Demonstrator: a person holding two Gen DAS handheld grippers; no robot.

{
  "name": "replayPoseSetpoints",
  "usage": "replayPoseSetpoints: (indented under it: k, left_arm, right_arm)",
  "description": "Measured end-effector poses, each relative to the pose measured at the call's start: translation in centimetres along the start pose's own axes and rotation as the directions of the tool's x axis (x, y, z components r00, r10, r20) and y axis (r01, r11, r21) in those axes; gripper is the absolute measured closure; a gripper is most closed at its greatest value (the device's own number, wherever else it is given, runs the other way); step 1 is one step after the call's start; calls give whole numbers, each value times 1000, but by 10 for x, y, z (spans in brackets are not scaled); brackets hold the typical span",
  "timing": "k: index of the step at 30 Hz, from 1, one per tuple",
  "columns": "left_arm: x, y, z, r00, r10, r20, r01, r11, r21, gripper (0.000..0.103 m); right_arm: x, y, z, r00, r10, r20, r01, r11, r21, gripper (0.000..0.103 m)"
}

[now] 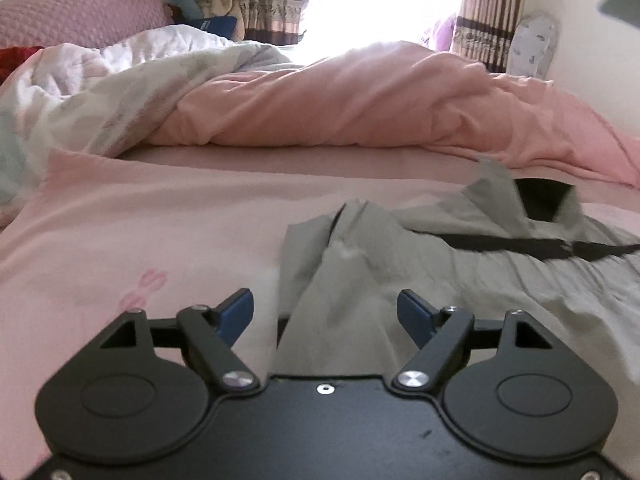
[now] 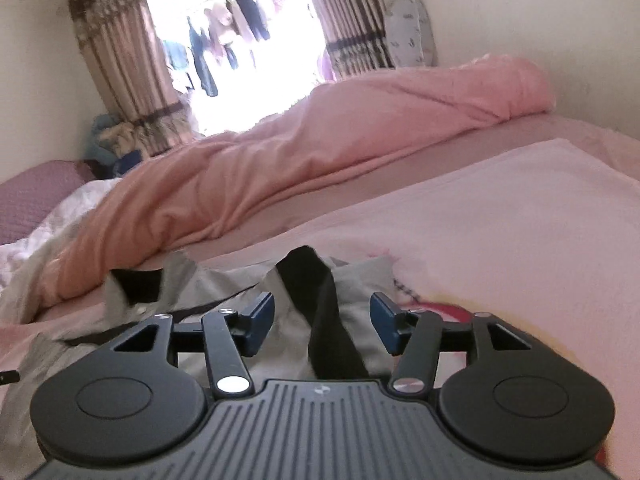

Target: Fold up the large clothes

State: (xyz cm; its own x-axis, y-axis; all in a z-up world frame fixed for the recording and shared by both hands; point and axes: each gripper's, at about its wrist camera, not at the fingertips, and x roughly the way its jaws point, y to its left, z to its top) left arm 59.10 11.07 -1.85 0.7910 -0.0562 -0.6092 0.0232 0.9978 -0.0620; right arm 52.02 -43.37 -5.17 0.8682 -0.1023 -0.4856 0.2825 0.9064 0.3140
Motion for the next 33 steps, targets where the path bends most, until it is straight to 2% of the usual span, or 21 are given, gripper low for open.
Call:
replayPoseSetpoints:
  k: [4, 5, 6, 7, 8, 9, 10, 11, 13, 16, 18, 19, 21, 22, 23, 25, 27, 29, 33]
  left_arm:
    - [31, -5, 2, 1000, -17, -11, 17, 1000, -21, 25]
    - [33, -6, 2, 1000, -26, -12, 26, 999, -26, 30]
    - [33, -5, 2, 999, -33, -8, 33, 999, -31, 37]
    - [33, -6, 2, 1000, -21, 0, 21, 999, -32, 58]
    - [32, -8, 3, 1000, 5, 6, -5, 1000, -23, 73]
    - [27, -7, 3, 1000, 6, 20, -6, 1000, -20, 81]
    - [22, -3, 4, 999, -13, 40, 14, 999, -39, 93]
    - [20, 1, 8, 998, -26, 56, 30, 998, -63, 96]
    - [21, 11, 14, 996, -52, 67, 60, 991, -119, 98]
    - [36, 12, 15, 998, -54, 31, 58, 990, -126, 96]
    - [46, 2, 8, 1000, -12, 26, 13, 999, -49, 91]
    - [50, -2, 5, 1000, 8, 20, -8, 1000, -18, 85]
    - [49, -7, 5, 999, 31, 27, -31, 999, 10, 77]
    - [44, -8, 7, 998, 57, 26, -57, 998, 5, 59]
    - [36, -9, 10, 996, 83, 30, -83, 997, -7, 53]
    - [12, -7, 11, 996, 58, 68, -56, 998, -22, 54]
    - [-15, -19, 11, 996, -31, 82, 31, 1000, -3, 52]
    - [-37, -40, 6, 993, -90, 81, 86, 995, 52, 52]
    - [-67, -100, -13, 982, -183, 40, 173, 968, 183, 51]
  right_arm:
    - [26, 9, -13, 997, -23, -69, 19, 998, -53, 37]
    - [26, 11, -16, 997, -14, -73, 9, 998, -60, 52]
    - [25, 13, -20, 998, -2, -64, -2, 998, -64, 67]
    - [21, 16, -22, 999, -6, -38, 4, 998, -67, 81]
    - [16, 18, -21, 999, -32, -9, 31, 996, -80, 95]
    - [12, 21, -20, 999, -41, 17, 43, 995, -85, 95]
    - [8, 22, -17, 998, -36, 42, 39, 997, -66, 99]
    - [7, 22, -12, 997, -42, 60, 44, 998, -49, 103]
    - [11, 21, -7, 998, -35, 51, 37, 999, -30, 103]
    - [35, 21, -13, 995, -97, -4, 96, 992, -81, 103]
    - [42, 16, -20, 993, -120, -13, 118, 989, -86, 102]
    - [42, 13, -22, 993, -116, -11, 114, 991, -70, 101]
    - [39, 14, -20, 993, -113, -12, 113, 992, -61, 101]
    - [36, 16, -19, 991, -131, -8, 130, 989, -71, 97]
    - [27, 21, -17, 985, -171, 21, 172, 981, -90, 87]
    - [3, 35, -19, 977, -186, 109, 200, 971, -131, 77]
    - [-25, 52, -22, 985, -90, 150, 112, 983, -148, 77]
    - [-45, 73, -28, 991, 9, 136, 13, 986, -165, 79]
    - [-71, 128, -56, 985, 149, 85, -121, 954, -276, 81]
